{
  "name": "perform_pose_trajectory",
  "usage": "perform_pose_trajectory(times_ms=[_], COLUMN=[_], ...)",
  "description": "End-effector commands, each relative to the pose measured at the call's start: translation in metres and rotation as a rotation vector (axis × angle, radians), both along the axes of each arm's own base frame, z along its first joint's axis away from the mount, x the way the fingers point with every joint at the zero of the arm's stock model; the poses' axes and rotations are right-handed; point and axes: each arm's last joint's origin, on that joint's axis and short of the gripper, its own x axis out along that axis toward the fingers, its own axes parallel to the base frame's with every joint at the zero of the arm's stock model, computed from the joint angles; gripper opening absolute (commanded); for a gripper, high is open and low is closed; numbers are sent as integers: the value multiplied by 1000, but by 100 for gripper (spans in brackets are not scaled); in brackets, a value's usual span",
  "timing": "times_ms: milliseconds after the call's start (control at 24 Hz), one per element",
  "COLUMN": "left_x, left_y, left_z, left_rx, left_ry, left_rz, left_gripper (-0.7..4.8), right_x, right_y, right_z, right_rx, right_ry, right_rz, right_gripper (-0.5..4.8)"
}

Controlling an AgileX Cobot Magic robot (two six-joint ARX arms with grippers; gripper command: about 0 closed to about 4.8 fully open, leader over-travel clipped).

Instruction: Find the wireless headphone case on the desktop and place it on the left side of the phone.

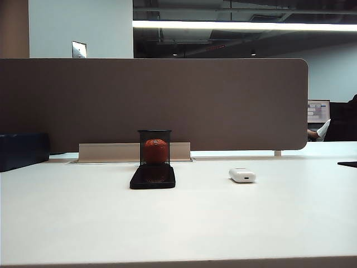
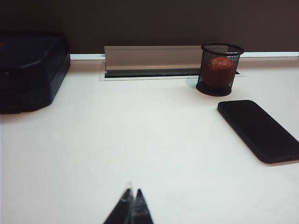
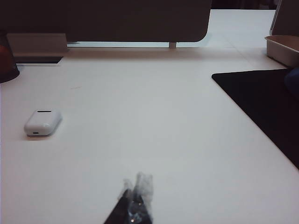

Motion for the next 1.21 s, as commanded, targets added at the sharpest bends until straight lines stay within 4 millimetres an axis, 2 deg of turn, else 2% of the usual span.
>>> perform_pose_trajectory(times_ms=[42, 417, 501, 584, 751, 876, 918, 960, 1043, 1085, 1127, 1168, 1210], left_x=[0, 0, 0, 0, 0, 0, 0, 0, 0, 0, 0, 0, 0], left_y=[0, 0, 0, 0, 0, 0, 0, 0, 0, 0, 0, 0, 0], left_z=[2, 2, 2, 2, 2, 2, 2, 2, 2, 2, 2, 2, 2], left_rx=[-4, -4, -4, -4, -4, -4, -4, -4, -4, -4, -4, -4, -4], left_ry=[-13, -13, -13, -14, -13, -13, -13, -13, -13, -13, -13, -13, -14], left_rz=[-2, -2, -2, -1, -2, -2, -2, -2, -2, -2, -2, -2, -2], left_gripper=[-5, -5, -5, -5, -5, -5, -5, -5, -5, -5, -5, -5, -5], right_x=[0, 0, -1, -4, -21, -44, -49, -58, -68, -77, -80, -85, -86], right_y=[0, 0, 1, 1, 1, 1, 2, 2, 2, 2, 2, 2, 2], right_z=[2, 3, 7, 22, 75, 118, 126, 144, 164, 186, 194, 211, 218], right_rx=[-2, 1, 7, 35, 59, 58, 58, 61, 61, 61, 62, 63, 64], right_ry=[-20, -22, -34, -76, -192, -214, -217, -225, -227, -207, -190, -141, -115], right_rz=[-3, 7, 23, 26, 21, 22, 23, 29, 30, 30, 29, 28, 27], right_gripper=[-5, -6, -6, -6, -6, -6, -6, -6, -6, -6, -6, -6, -6])
